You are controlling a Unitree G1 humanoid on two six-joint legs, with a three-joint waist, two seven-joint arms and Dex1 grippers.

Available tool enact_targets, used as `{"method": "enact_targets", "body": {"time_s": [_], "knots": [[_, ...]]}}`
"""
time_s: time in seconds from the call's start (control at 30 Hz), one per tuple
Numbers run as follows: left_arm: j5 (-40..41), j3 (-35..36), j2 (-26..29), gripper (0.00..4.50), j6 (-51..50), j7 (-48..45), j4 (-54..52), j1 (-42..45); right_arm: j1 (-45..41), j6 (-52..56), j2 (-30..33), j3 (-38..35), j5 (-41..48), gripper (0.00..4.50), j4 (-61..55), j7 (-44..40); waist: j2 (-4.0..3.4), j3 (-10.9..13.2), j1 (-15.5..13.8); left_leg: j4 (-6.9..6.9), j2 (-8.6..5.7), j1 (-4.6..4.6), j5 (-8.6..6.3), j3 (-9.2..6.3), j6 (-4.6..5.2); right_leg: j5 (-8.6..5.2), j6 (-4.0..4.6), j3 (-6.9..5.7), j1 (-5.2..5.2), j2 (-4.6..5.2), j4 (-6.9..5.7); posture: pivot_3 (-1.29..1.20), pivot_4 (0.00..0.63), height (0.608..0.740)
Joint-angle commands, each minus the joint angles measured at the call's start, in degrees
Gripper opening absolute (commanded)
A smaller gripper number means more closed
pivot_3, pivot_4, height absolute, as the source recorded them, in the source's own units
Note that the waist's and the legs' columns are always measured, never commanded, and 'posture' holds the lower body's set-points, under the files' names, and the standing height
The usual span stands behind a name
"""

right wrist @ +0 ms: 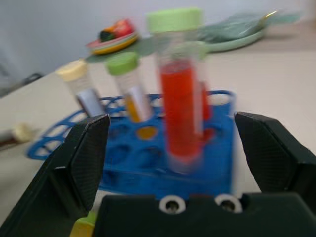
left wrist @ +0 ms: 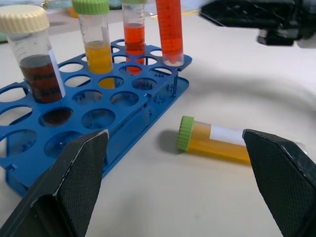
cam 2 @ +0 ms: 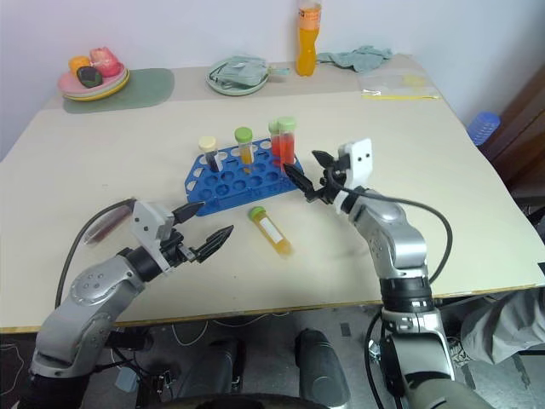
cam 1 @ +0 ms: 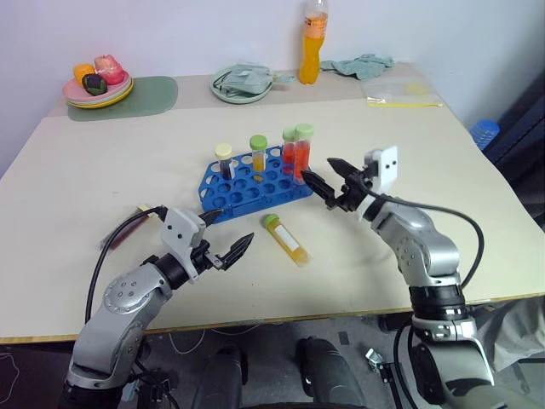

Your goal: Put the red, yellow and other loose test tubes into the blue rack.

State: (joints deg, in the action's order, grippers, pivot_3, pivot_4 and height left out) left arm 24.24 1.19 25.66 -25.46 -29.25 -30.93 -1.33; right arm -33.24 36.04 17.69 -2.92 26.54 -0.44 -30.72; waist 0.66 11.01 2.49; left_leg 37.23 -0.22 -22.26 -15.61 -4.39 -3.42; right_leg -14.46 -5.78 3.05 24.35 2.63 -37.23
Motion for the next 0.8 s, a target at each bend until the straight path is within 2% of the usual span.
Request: {"method": "enact_targets", "body": {"time_s": [0.03, 0.13, 0.33, 0.8], "knots": [[-0.20, 0.28, -0.21, 4.50, 1.54, -0.27, -0.68, 0.50, -4.53, 5.74, 0.30, 0.51, 0.95, 4.45, 0.45, 0.97, 0.00, 0.00, -0.06, 0.00, 0.00, -0.02, 0.00, 0.00, 0.00, 0.00, 0.00, 0.00, 0.00, 0.01, 0.02, 0.00, 0.150, 0.740], [-0.20, 0.45, -0.17, 4.50, 1.53, -0.25, -1.12, 0.08, -9.21, 8.80, -0.33, -0.01, -0.42, 4.45, 5.90, 3.58, 0.00, 0.00, -0.03, 0.02, -0.01, -0.03, 0.00, 0.01, 0.00, 0.00, -0.01, 0.00, 0.00, 0.02, 0.02, 0.00, 0.150, 0.740], [-0.38, 0.45, -0.32, 4.50, 1.22, 0.52, -2.42, -0.94, -13.14, 8.39, 0.35, 2.14, -3.71, 4.45, 12.21, 2.58, 0.00, 0.00, -0.01, 0.00, -0.01, -0.05, 0.00, 0.00, 0.01, 0.00, -0.01, -0.02, 0.00, 0.03, 0.06, 0.00, 0.150, 0.740], [-0.05, 0.11, -0.18, 4.50, 0.26, 1.81, -3.76, -1.00, -11.55, 5.51, 0.28, 2.94, -5.00, 4.45, 10.55, -2.44, 0.00, 0.00, 0.01, 0.00, -0.01, -0.05, 0.00, 0.00, 0.01, 0.00, -0.01, -0.02, 0.01, 0.02, 0.05, 0.00, 0.150, 0.740]]}}
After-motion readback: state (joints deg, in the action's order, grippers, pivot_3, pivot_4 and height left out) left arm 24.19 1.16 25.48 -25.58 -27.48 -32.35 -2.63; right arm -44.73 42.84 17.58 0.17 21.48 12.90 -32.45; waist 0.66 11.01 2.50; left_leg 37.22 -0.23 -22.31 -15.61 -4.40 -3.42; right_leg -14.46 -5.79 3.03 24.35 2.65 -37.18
